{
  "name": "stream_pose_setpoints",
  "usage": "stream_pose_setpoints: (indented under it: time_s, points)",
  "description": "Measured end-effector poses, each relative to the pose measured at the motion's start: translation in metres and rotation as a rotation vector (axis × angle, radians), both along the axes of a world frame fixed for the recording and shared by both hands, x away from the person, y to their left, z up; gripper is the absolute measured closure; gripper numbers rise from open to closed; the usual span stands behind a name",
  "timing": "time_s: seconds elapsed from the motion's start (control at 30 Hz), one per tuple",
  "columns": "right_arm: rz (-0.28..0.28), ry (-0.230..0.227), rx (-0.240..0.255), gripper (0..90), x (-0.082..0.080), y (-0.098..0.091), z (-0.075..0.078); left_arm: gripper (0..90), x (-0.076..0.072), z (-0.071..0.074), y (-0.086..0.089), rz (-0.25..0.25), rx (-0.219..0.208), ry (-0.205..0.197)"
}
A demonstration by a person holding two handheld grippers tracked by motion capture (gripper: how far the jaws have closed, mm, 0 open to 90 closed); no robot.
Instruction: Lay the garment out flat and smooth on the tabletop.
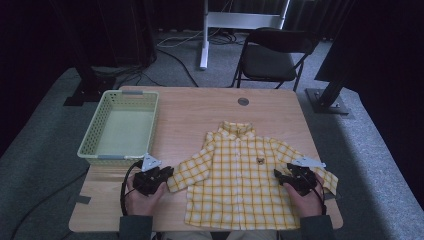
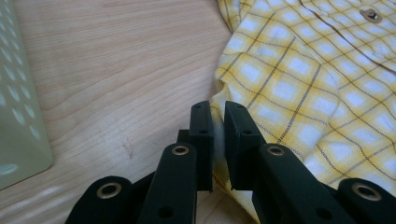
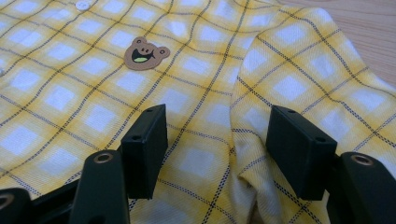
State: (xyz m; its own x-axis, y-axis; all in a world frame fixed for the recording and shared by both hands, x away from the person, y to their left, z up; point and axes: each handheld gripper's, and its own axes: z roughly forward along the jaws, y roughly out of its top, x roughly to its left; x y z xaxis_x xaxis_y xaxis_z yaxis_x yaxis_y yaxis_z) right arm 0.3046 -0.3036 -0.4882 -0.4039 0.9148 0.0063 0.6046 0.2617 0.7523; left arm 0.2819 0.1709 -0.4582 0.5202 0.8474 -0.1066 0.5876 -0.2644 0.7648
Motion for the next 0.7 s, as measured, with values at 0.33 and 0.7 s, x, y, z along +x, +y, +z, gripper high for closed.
stream_pose_setpoints:
  time_s: [0.33, 0.7]
  points:
    - [-0.001, -0.001, 0.000, 37.9, -0.0001, 0.0001, 0.0000, 83.0, -0.0009, -0.0004, 0.0027, 0.006, -0.004, -0.001]
    - [-0.001, 0.000, 0.000, 37.9, -0.0001, 0.0001, 0.0000, 82.9, -0.0017, 0.0001, 0.0061, 0.015, -0.009, -0.001]
